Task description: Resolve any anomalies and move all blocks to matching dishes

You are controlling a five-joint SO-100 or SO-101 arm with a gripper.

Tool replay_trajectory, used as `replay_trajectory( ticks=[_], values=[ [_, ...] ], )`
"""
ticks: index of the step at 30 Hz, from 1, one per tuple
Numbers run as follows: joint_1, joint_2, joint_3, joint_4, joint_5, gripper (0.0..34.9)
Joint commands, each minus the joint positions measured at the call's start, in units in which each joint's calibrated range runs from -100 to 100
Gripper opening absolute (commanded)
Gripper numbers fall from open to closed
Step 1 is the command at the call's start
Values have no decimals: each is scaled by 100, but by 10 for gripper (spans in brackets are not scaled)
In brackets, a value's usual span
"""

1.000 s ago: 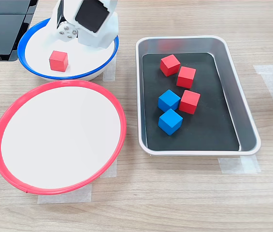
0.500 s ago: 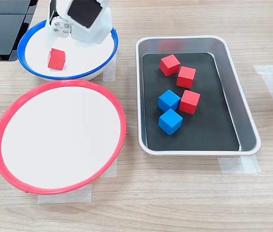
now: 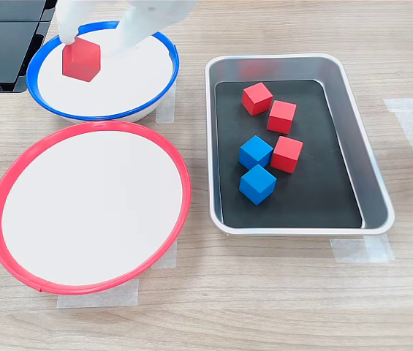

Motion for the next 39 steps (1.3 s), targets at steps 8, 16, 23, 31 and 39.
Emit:
replay_trajectory(
  ticks=[8,16,23,31,39],
  values=[
    [-1481,-123,604,-208,-151,2],
    [-1312,-47,1214,-348,322,144],
    [-1114,-1155,1970,428,781,165],
    [-898,-2409,2889,1955,1299,170],
    [-1086,-2835,4291,1261,1304,153]
  ],
)
